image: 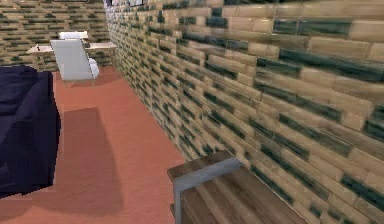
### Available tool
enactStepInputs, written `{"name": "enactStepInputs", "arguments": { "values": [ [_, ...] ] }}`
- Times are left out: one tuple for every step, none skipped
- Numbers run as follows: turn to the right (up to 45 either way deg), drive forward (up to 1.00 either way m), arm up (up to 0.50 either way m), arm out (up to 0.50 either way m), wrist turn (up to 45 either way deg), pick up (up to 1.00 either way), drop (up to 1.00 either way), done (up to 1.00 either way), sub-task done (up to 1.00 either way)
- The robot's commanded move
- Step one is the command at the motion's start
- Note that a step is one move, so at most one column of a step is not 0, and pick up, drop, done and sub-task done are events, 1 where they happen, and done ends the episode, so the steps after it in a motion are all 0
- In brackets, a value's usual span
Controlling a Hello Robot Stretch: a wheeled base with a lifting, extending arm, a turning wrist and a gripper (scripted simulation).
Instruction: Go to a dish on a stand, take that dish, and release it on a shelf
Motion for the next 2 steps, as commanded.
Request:
{"name": "enactStepInputs", "arguments": {
  "values": [
    [0.0,0.0,0.0,0.0,0.0,0.0,1.0,0.0,0.0],
    [0.0,0.0,0.1,0.0,0.0,0.0,0.0,0.0,0.0]
  ]
}}
